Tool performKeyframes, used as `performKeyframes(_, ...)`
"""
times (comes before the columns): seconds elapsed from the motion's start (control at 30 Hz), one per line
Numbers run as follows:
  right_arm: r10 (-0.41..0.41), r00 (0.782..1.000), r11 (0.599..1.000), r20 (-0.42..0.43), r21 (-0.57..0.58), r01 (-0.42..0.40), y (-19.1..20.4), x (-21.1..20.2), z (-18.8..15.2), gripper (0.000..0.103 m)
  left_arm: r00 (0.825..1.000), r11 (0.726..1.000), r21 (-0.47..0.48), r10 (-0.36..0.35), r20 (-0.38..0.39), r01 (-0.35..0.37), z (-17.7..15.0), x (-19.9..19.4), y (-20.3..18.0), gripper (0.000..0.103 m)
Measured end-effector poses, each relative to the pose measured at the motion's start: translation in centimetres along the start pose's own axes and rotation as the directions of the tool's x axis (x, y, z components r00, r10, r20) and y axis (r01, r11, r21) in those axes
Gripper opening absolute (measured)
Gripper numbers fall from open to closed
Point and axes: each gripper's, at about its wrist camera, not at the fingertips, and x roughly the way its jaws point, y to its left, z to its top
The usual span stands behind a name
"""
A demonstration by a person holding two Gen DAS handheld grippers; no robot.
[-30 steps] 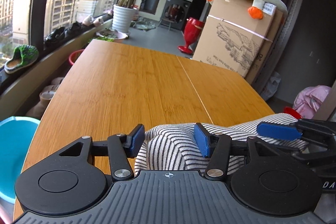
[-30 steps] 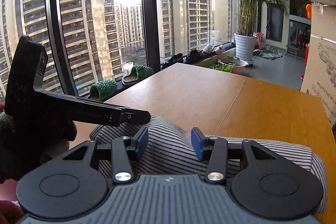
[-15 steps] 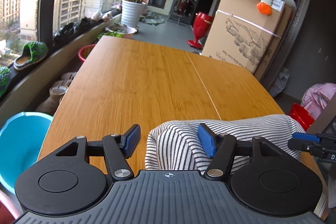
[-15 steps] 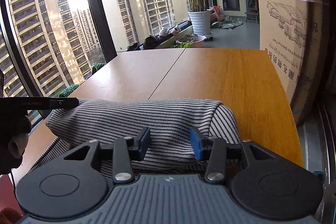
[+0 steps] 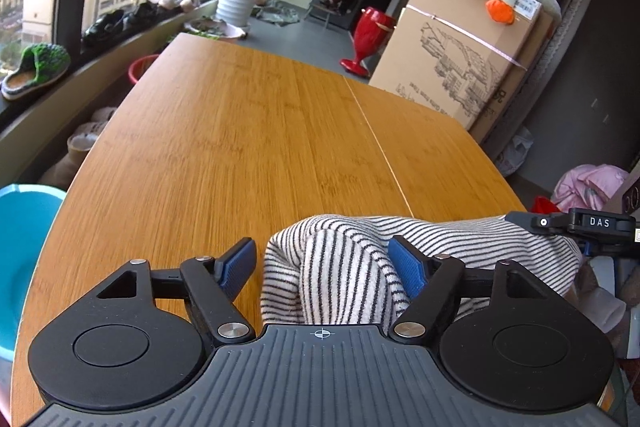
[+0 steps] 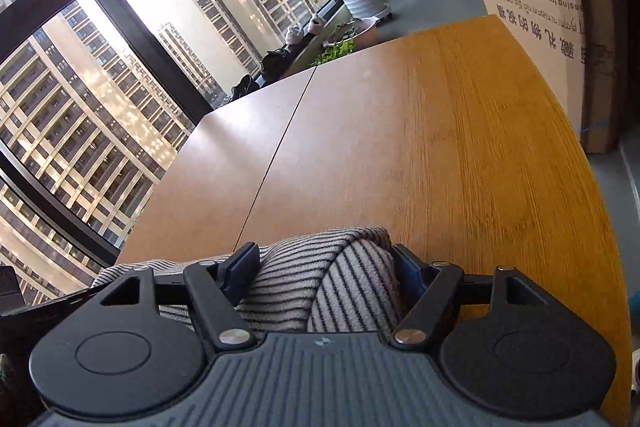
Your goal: Fold clothes
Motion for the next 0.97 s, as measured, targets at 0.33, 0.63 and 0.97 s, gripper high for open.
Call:
performKeyframes(0.33, -0.068, 0.997, 0.992, 0.044, -0.102, 0.073, 0.7, 0.8, 2.0, 0.058, 0.999, 0.988, 0.150, 0.044, 0.027, -0.048, 2.9, 4.7, -2.4, 0.055)
performKeyframes(0.63, 0.113, 0.993, 0.903, -0.019, -0.416, -0.110, 8.6, 0.0, 4.0, 0.084, 1.000, 0.989, 0.150, 0.013, 0.019, -0.015, 3.2, 5.6, -2.1, 0.057)
performKeyframes(0.97, 0.134, 0.978, 0.881, -0.158, -0.433, -0.190, 12.0, 4.2, -0.1, 0.076, 1.000, 0.990, 0.140, 0.015, 0.018, -0.017, 3.6, 5.8, -1.8, 0.056)
